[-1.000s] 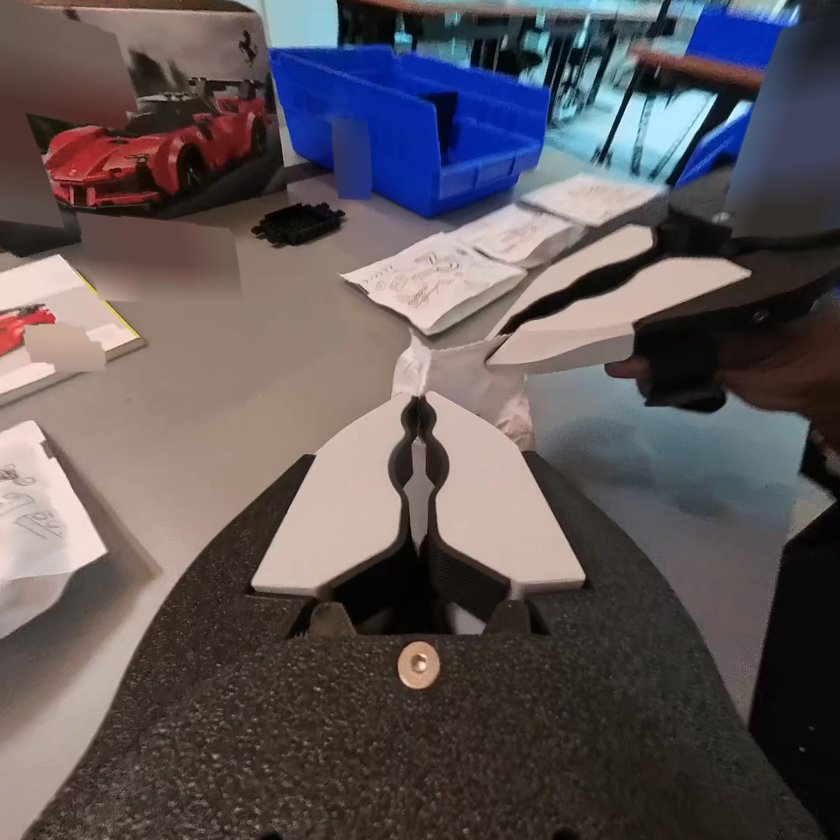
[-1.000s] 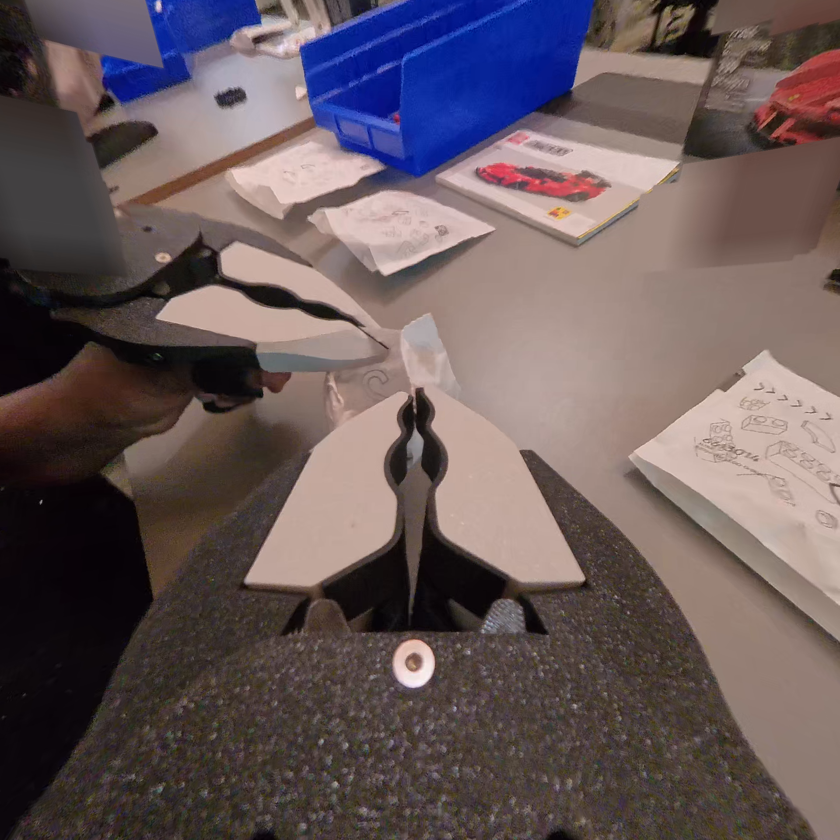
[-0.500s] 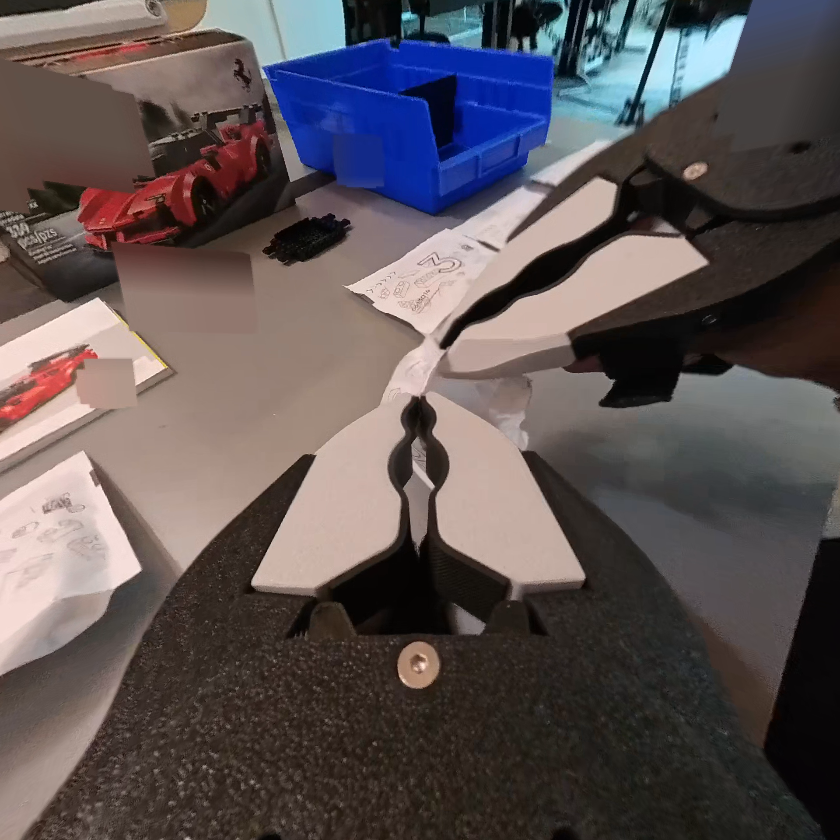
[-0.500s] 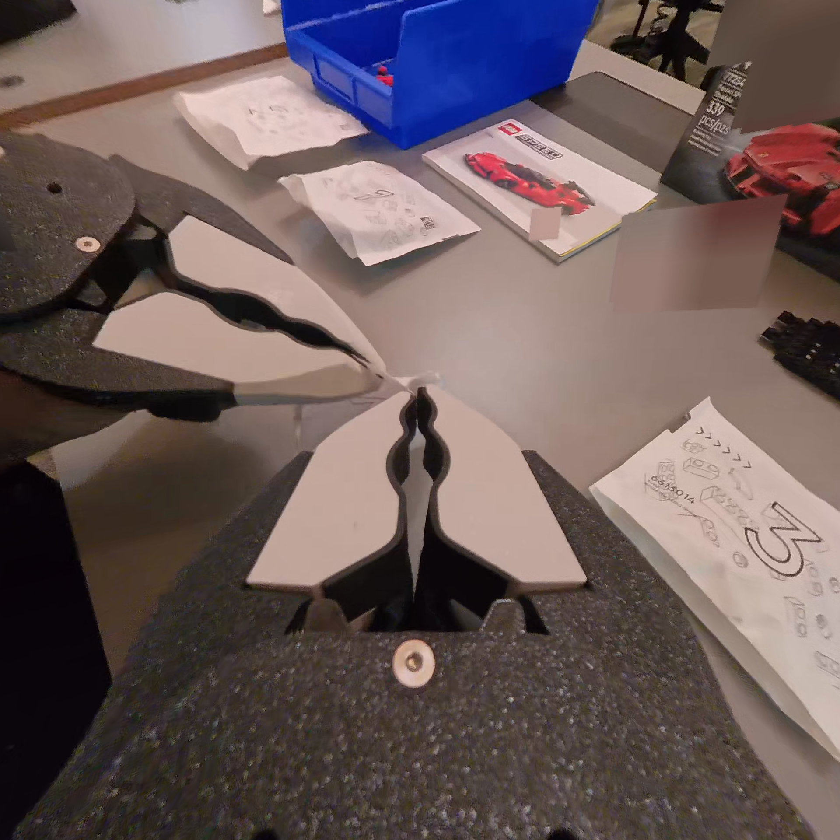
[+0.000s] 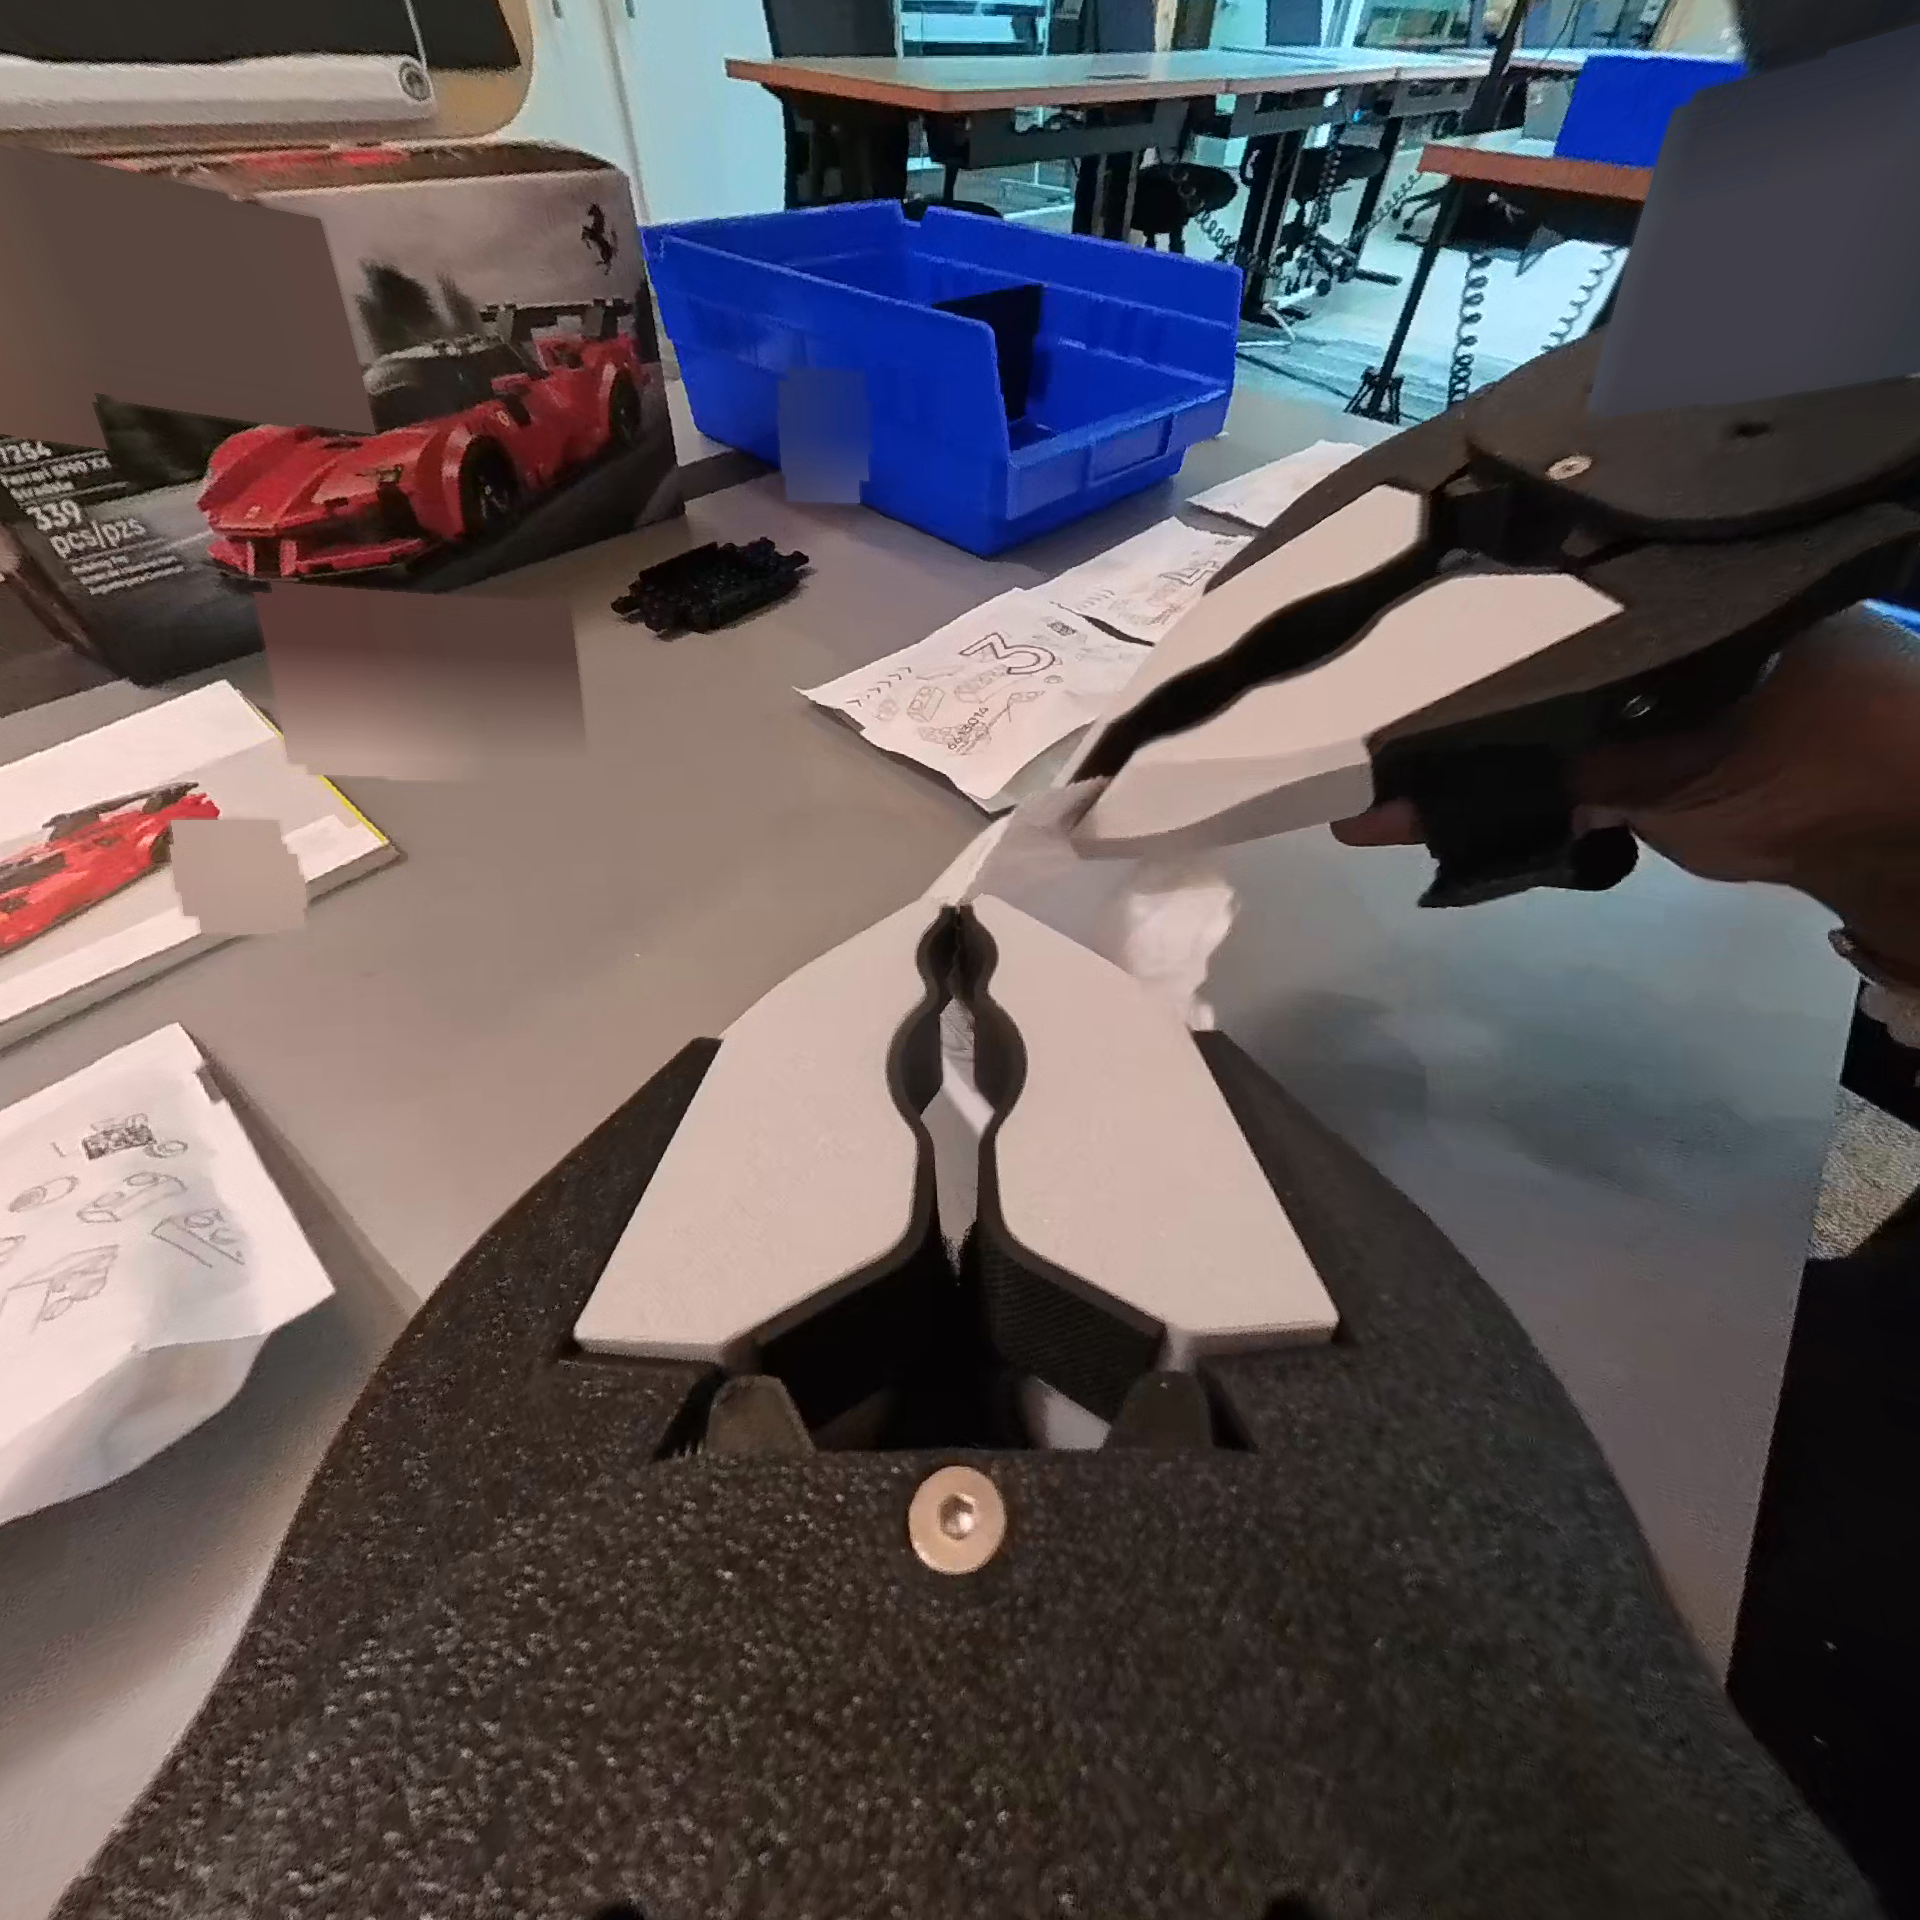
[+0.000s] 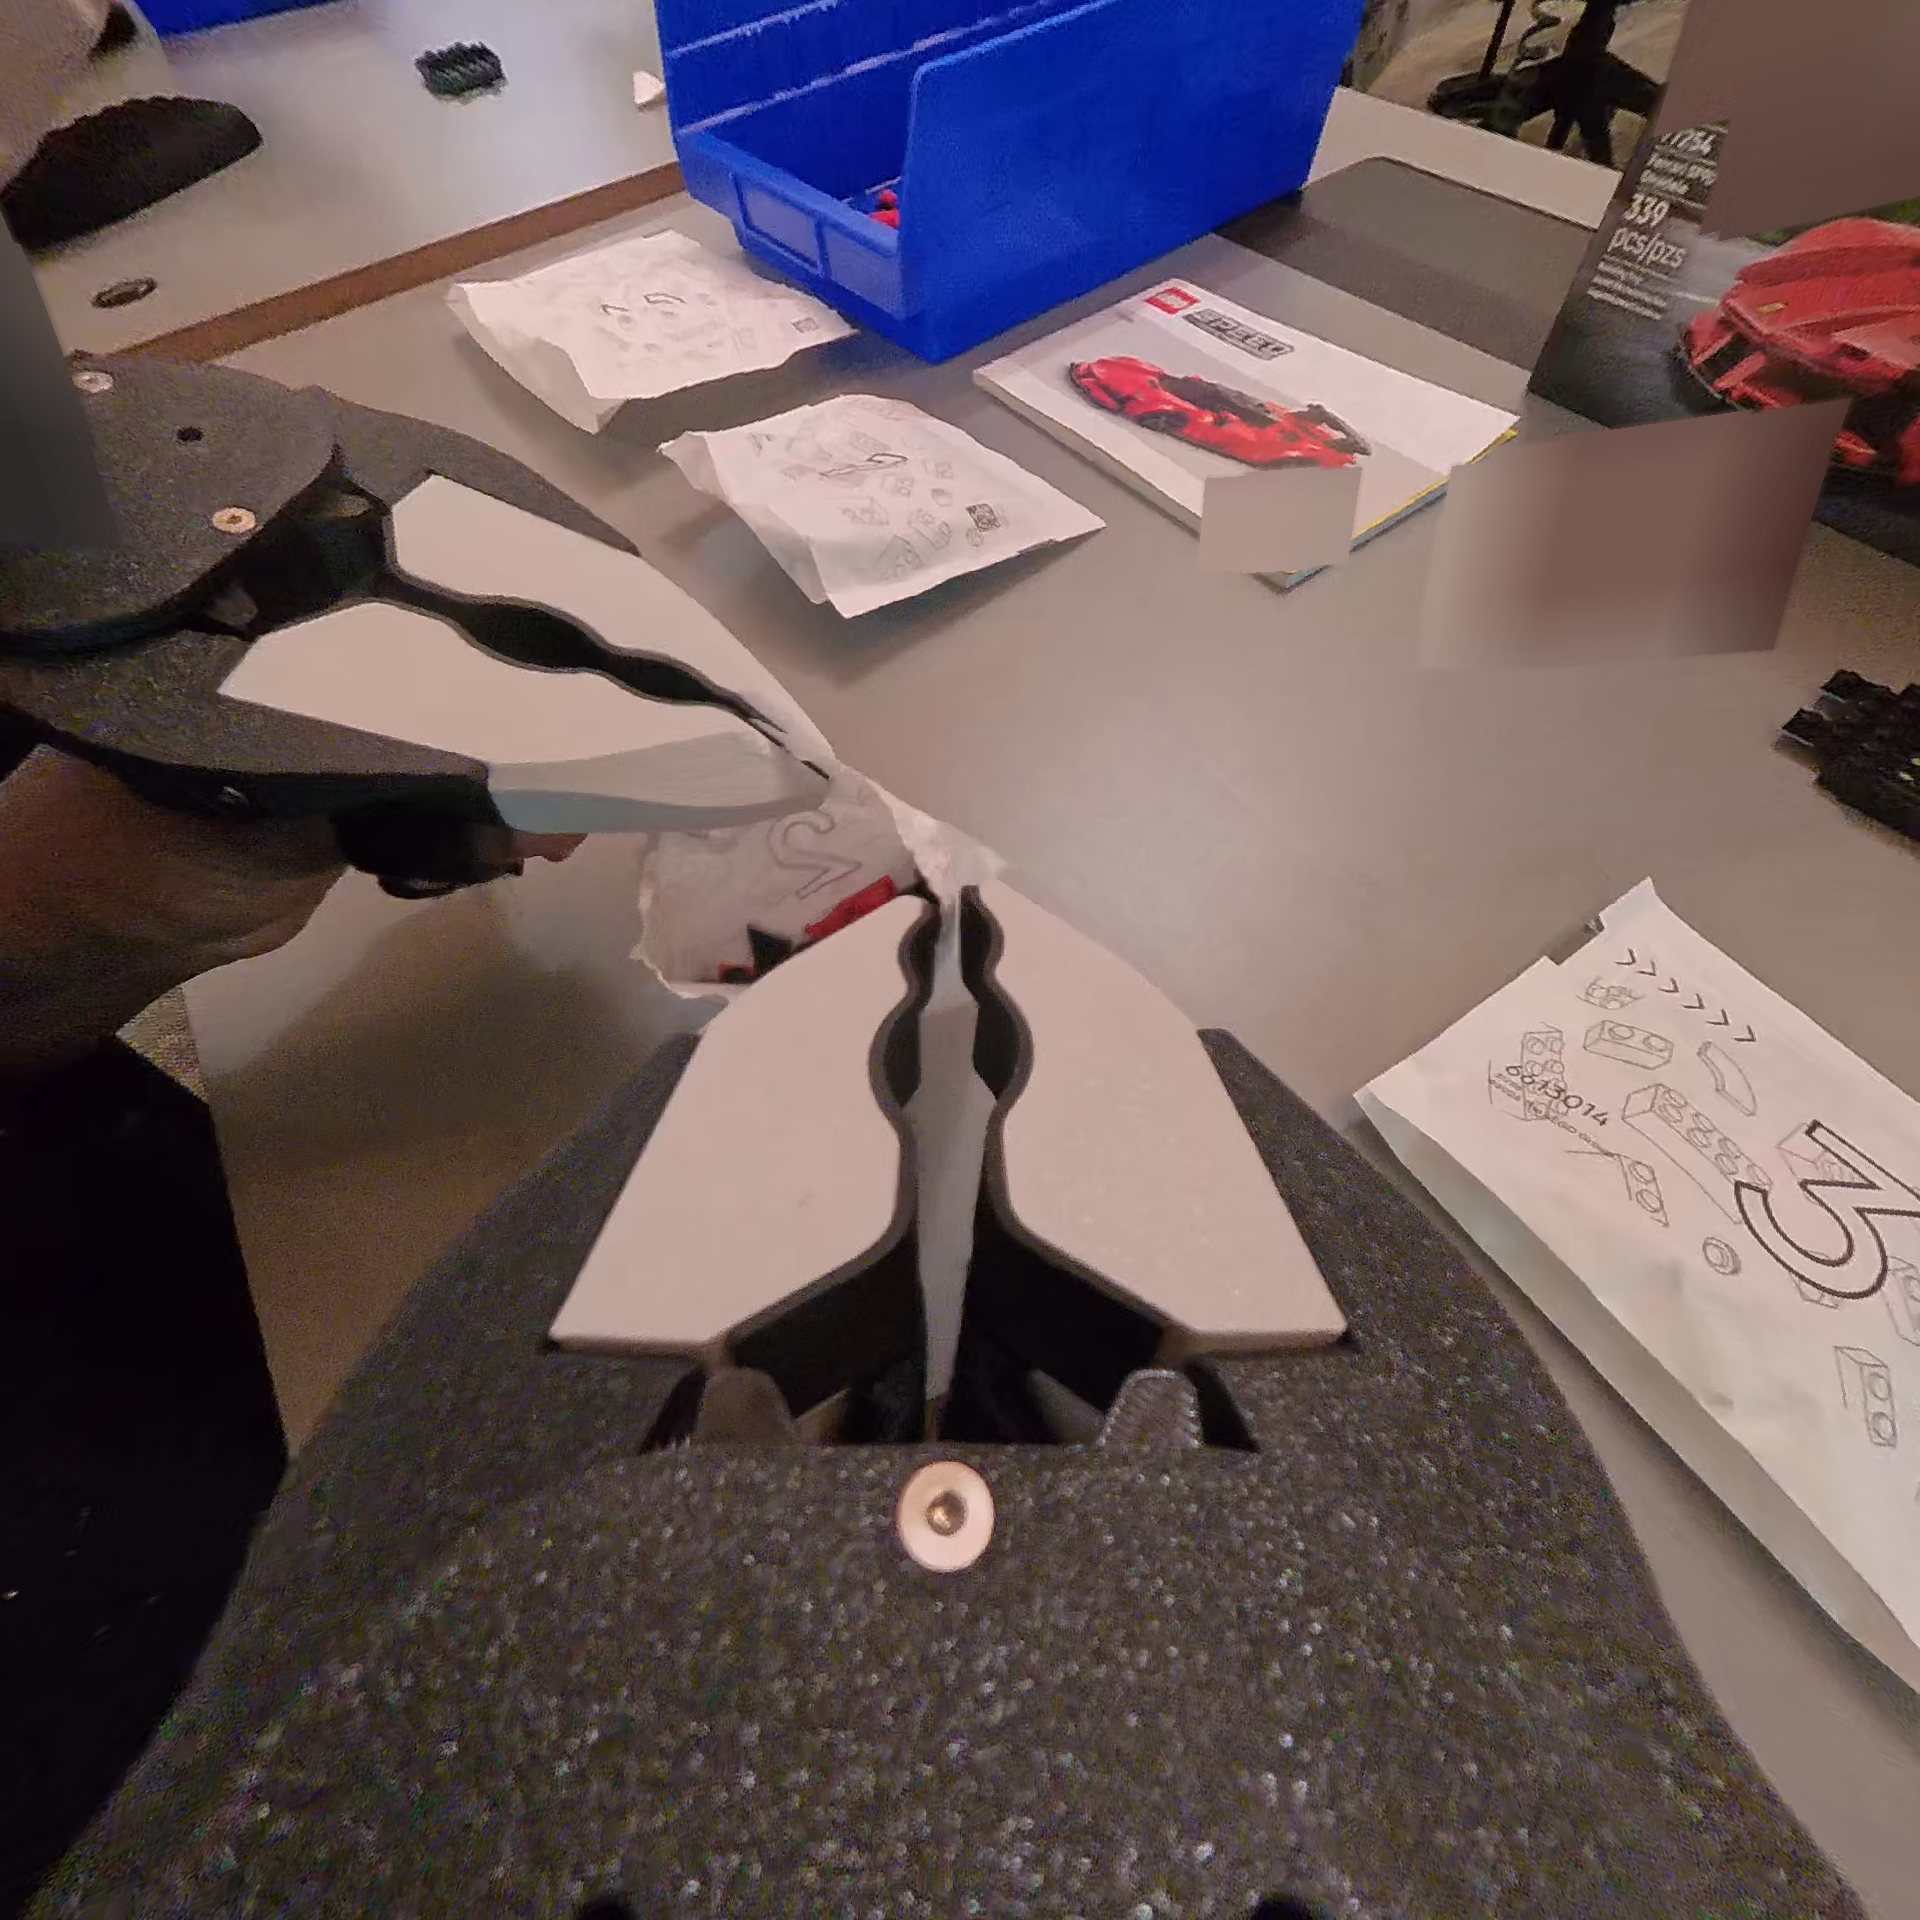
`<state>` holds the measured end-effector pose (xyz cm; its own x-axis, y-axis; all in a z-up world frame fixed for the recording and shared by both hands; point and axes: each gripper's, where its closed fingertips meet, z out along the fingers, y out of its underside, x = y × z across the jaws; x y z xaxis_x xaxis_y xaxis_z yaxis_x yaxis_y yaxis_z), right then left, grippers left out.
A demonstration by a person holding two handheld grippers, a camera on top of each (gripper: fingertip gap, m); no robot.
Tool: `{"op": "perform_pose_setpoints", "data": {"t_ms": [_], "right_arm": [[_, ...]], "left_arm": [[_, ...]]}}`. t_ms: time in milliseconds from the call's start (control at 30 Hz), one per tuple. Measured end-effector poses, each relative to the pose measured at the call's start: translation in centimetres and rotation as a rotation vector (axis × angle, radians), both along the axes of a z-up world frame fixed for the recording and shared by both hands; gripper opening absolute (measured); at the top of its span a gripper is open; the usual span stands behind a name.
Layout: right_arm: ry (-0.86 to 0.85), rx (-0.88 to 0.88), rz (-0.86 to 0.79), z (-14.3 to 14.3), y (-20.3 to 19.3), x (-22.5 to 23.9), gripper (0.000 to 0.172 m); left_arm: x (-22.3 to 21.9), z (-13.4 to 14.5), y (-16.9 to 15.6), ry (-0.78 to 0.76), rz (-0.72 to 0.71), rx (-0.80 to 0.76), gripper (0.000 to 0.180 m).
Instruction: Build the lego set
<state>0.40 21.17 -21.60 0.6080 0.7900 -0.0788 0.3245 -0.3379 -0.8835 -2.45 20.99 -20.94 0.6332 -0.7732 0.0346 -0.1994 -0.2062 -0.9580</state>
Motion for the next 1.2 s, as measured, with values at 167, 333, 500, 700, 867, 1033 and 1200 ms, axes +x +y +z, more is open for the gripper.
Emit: {"op": "perform_pose_setpoints", "data": {"t_ms": [167, 333, 500, 700, 867, 1033, 1200], "right_arm": [[-0.062, -0.107, 0.028, -1.4, -0.1, -1.0, 0.027], [-0.089, -0.117, 0.074, -1.1, 0.2, -0.9, 0.000], [-0.068, -0.193, 0.143, 0.2, 1.2, -0.4, 0.000], [0.016, -0.286, 0.276, 2.3, 0.6, -2.5, 0.000], [-0.068, -0.299, 0.338, 2.1, -0.1, -3.8, 0.000], [-0.105, -0.269, 0.350, 2.6, 0.3, -4.1, 0.000], [-0.120, -0.230, 0.366, 3.4, 0.4, -4.4, 0.000]], "left_arm": [[0.8, 0.9, -0.1, 0.002, -0.027, 0.048, 0.000], [0.4, 1.9, -0.2, -0.043, -0.063, 0.064, 0.001], [-0.5, 1.8, -1.1, -0.039, -0.154, 0.092, 0.091], [-0.6, -3.0, 1.3, 0.320, -0.054, 0.286, 0.141], [0.7, -2.0, 1.1, 0.371, -0.082, 0.378, 0.125], [0.4, -1.6, 0.7, 0.301, -0.112, 0.378, 0.108], [0.2, -0.1, 0.3, 0.154, -0.131, 0.369, 0.107]]}}
